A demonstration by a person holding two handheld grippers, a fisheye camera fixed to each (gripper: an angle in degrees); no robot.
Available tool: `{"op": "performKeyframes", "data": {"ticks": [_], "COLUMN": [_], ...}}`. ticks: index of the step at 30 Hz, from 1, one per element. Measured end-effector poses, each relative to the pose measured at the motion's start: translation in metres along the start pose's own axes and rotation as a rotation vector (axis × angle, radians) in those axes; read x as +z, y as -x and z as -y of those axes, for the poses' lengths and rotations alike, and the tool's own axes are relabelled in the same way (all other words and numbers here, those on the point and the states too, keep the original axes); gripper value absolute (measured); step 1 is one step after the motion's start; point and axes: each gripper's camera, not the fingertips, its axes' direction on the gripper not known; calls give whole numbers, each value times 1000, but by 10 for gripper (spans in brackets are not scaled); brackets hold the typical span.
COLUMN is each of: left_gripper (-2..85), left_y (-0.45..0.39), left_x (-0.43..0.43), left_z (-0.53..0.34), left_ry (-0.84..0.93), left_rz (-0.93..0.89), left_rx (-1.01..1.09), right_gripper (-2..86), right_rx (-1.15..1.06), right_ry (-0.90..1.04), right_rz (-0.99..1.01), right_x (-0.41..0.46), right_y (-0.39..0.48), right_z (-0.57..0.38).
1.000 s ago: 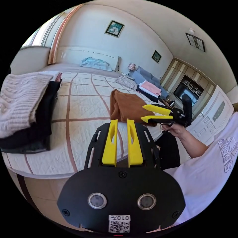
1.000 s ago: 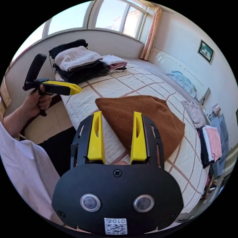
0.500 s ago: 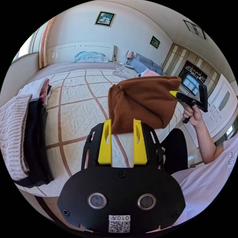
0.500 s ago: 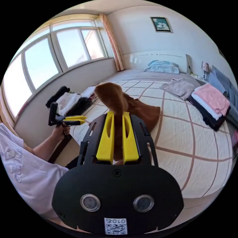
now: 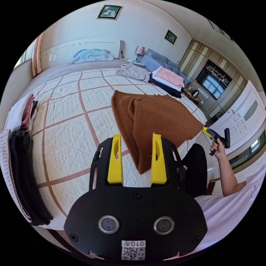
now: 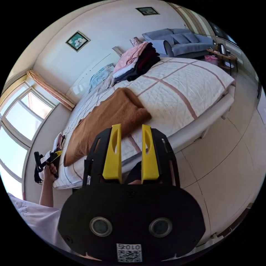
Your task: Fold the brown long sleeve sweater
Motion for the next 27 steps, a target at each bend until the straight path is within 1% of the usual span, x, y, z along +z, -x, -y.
{"op": "performKeyframes", "data": {"ticks": [1,2,3,5,7,8,10,11,14,17,18,19,21,24,26,27], "left_gripper": [154,155,156,158,159,160,159,157,146,125,109,101,59,24,14,10], "left_y": [-2,-6,-10,-16,-23,-28,-33,-34,-37,-49,-55,-58,-64,-67,-75,-85], "left_x": [2,7,12,21,37,51,75,91,120,140,138,135,120,96,78,59], "left_z": [4,13,25,49,79,100,127,140,152,147,142,139,129,115,105,94], "left_ry": [0,-4,-13,-27,1,42,105,142,213,290,272,251,176,81,30,-23], "left_rz": [3,11,11,-3,-16,-16,-7,-23,-61,-38,1,14,17,-40,-81,-99], "left_rx": [3,16,31,65,102,136,165,164,145,178,189,194,202,182,203,237], "right_gripper": [106,106,107,107,110,110,110,109,98,70,57,47,37,35,36,36], "right_rx": [-28,-52,-121,-294,-536,-584,-697,-710,-718,-732,-753,-778,-779,-757,-754,-760], "right_ry": [-50,-77,-116,-117,14,48,129,136,243,368,399,366,330,266,212,153], "right_rz": [-70,-93,-110,-51,43,45,-73,-95,-121,-101,-116,-166,-208,-173,-105,-54], "right_x": [-7,-10,-14,-8,18,27,67,75,115,149,156,156,147,113,79,50], "right_y": [8,14,28,57,98,106,126,128,133,138,142,147,150,153,154,154], "right_z": [7,12,24,50,93,103,140,148,182,189,184,176,168,159,149,138]}}
